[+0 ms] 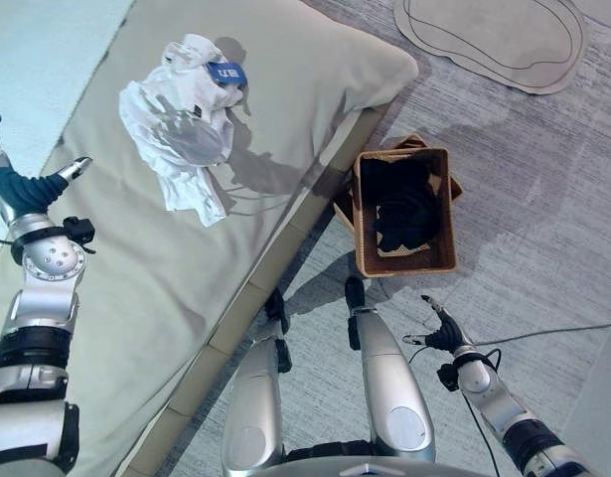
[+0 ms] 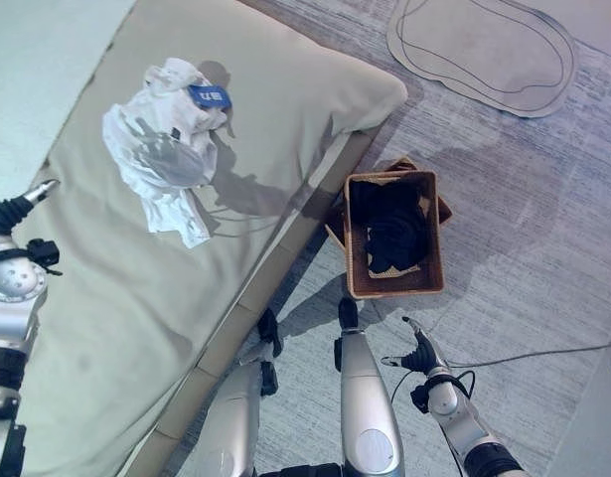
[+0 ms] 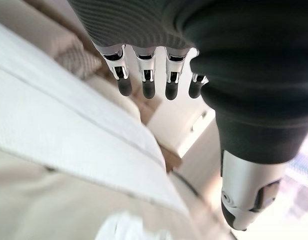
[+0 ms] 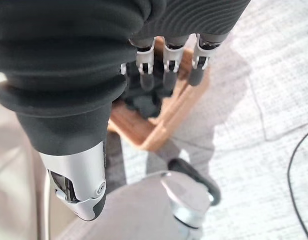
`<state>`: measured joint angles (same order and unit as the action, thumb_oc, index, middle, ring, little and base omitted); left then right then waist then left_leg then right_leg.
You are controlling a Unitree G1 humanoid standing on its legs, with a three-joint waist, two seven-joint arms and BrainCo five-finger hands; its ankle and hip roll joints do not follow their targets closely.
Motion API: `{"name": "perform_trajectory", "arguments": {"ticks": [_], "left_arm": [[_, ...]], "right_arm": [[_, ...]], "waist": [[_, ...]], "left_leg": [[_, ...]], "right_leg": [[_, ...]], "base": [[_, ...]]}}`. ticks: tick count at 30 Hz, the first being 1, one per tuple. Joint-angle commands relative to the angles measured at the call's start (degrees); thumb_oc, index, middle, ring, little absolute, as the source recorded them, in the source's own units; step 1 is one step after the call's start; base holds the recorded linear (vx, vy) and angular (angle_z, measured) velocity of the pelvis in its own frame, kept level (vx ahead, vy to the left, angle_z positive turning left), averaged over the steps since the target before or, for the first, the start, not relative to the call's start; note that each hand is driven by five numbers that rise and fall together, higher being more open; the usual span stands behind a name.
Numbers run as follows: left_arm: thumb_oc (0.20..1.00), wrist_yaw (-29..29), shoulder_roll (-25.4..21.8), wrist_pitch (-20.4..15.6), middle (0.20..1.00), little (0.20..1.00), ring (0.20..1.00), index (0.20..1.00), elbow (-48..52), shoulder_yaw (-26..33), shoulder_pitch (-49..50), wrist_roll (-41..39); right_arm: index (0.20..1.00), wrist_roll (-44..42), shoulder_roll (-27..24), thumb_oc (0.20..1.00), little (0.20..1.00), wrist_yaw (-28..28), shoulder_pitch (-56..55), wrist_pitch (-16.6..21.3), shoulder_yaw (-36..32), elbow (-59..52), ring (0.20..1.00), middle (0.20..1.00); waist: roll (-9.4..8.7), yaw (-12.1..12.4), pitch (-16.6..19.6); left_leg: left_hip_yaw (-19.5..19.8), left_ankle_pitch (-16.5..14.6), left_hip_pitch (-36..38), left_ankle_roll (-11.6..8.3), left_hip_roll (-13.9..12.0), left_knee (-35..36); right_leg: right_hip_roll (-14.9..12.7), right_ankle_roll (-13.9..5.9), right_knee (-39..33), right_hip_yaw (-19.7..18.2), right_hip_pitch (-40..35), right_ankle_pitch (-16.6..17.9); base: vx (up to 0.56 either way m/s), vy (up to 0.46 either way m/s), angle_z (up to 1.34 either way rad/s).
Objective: Pick up clothes into the bucket
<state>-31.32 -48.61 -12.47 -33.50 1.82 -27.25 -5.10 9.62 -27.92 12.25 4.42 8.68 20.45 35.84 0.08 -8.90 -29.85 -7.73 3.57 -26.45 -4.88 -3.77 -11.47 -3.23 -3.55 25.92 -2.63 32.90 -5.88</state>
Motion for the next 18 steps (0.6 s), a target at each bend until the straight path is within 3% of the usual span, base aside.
{"name": "perform_trajectory", "arguments": {"ticks": [1, 2, 3, 4, 5, 18], "left_arm": [[1.000, 0.20, -7.46, 0.45, 1.000, 1.000, 1.000, 1.000, -2.71, -1.70, -4.97, 3.34], [1.000, 0.28, -8.25, 0.59, 1.000, 1.000, 1.000, 1.000, -3.35, -2.82, -6.54, 3.46], [1.000, 0.58, -9.25, 0.74, 1.000, 1.000, 1.000, 1.000, -4.61, -4.65, -9.10, 3.14], [1.000, 0.55, -9.27, 0.71, 1.000, 1.000, 1.000, 1.000, -4.73, -4.81, -9.35, 3.11], [1.000, 0.46, -9.77, 0.94, 1.000, 1.000, 1.000, 1.000, -6.51, -6.69, -11.85, 2.59], [1.000, 0.51, -12.60, 1.77, 1.000, 1.000, 1.000, 1.000, -11.68, -19.07, -27.30, 2.37]], "right_arm": [[1.000, 1.35, -0.70, 1.000, 1.000, -0.14, -0.57, 2.86, 1.75, -4.99, 1.000, 1.000], [1.000, 1.31, -0.62, 1.000, 1.000, -0.22, -0.60, 3.04, 1.98, -5.40, 1.000, 1.000], [1.000, 0.93, -0.49, 1.000, 1.000, -0.09, -0.40, 3.22, 2.63, -6.35, 1.000, 1.000], [1.000, 0.94, -0.47, 1.000, 1.000, -0.08, -0.42, 3.23, 2.55, -6.42, 1.000, 1.000], [1.000, 0.46, -0.22, 1.000, 1.000, 0.12, -0.23, 3.59, 3.44, -7.17, 1.000, 1.000], [1.000, -5.95, 2.72, 1.000, 1.000, 1.57, 1.02, 6.77, 5.69, -15.36, 1.000, 1.000]], "waist": [[-4.58, -0.29, 0.06], [-4.92, -0.30, 0.06], [-5.45, -0.38, 0.09], [-5.97, -0.56, 0.06], [-6.40, -0.65, 0.06], [-11.28, -1.23, 0.06]], "left_leg": [[-2.61, -12.59, -1.44, 4.02, 2.46, -14.50], [-2.80, -12.88, -2.51, 4.06, 2.20, -15.37], [-2.53, -15.49, -3.96, 4.05, 1.68, -17.28], [-3.25, -13.75, -4.92, 4.34, 1.88, -17.26], [-2.70, -16.43, -6.49, 4.27, 1.27, -19.19], [-1.55, -21.33, -23.07, 6.53, -1.19, -31.61]], "right_leg": [[-0.60, -2.69, -9.27, -2.22, -0.68, 7.90], [-0.48, -2.84, -9.32, -2.44, 0.19, 8.14], [0.24, -3.52, -9.26, -3.15, 1.03, 7.18], [-0.18, -3.26, -9.72, -3.13, 1.78, 8.81], [0.55, -3.88, -9.34, -3.45, 2.89, 7.61], [2.77, -5.03, -8.21, -3.12, 14.74, 9.62]], "base": [[-0.03, 0.062, -0.14], [0.05, 0.102, -0.16], [-0.03, 0.052, -0.11], [0.05, 0.079, -0.20], [-0.02, 0.021, -0.16], [-0.01, 0.008, -0.05]]}}
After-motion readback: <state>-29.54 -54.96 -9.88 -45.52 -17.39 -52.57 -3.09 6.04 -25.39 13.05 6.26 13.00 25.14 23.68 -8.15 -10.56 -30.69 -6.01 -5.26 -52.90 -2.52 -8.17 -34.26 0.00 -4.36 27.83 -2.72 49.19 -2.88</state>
